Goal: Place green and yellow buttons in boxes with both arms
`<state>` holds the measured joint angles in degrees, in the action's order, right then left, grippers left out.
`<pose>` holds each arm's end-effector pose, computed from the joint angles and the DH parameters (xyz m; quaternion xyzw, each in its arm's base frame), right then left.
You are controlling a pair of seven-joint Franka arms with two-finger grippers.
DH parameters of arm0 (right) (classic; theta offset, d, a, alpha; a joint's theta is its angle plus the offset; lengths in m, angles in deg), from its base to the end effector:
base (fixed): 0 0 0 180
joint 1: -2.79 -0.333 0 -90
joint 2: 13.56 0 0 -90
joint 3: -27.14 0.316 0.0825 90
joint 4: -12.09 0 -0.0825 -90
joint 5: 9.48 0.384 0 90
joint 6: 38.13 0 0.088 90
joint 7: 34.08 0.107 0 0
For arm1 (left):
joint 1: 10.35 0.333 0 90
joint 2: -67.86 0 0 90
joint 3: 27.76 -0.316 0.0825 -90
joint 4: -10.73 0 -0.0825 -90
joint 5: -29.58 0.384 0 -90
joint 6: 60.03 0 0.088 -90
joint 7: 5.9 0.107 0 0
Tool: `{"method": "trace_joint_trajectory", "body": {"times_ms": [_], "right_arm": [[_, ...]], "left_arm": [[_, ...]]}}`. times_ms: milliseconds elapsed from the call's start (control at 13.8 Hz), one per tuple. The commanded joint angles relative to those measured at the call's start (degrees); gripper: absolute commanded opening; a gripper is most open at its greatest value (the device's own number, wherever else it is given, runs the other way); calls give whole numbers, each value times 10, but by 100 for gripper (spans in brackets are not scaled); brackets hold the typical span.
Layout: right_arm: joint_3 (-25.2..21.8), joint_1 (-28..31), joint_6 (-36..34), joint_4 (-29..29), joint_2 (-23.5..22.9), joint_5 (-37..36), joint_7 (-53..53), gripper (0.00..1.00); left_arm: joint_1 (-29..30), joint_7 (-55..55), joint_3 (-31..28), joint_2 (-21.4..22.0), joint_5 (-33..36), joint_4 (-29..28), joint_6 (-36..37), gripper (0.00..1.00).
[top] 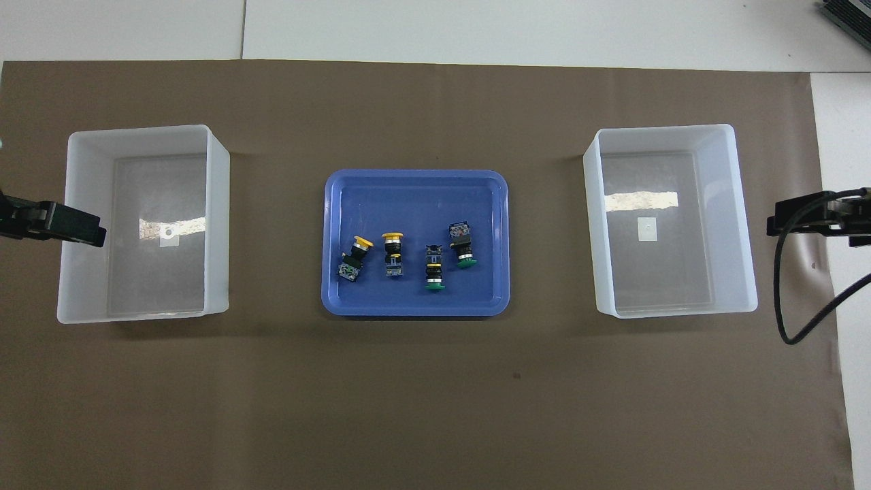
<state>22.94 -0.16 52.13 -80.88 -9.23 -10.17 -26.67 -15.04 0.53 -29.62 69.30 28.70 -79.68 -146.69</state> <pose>0.5312 -0.0145 0.6413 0.9970 -0.0755 0.0142 0.0025 0.5399 -0.0282 0.6299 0.9965 -0.0810 -0.0199 0.0087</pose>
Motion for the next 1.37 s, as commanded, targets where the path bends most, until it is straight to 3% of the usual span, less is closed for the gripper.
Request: {"method": "trace_joint_trajectory", "body": {"times_ms": [0,506,796,1302], "right_arm": [[4,1,3,-13,14,-2,6,100],[10,-35,45,-43,15,-2,8,100],[9,-76,137,-107,7,-5,36,100],[10,-197,294,-113,-125,-2,157,100]], "left_arm": [[5,-5,2,15,-9,-15,4,100],[6,-5,2,15,-9,-14,4,100],[5,-5,2,15,-9,-15,4,100],[5,-5,2,15,-9,-14,5,100]]}}
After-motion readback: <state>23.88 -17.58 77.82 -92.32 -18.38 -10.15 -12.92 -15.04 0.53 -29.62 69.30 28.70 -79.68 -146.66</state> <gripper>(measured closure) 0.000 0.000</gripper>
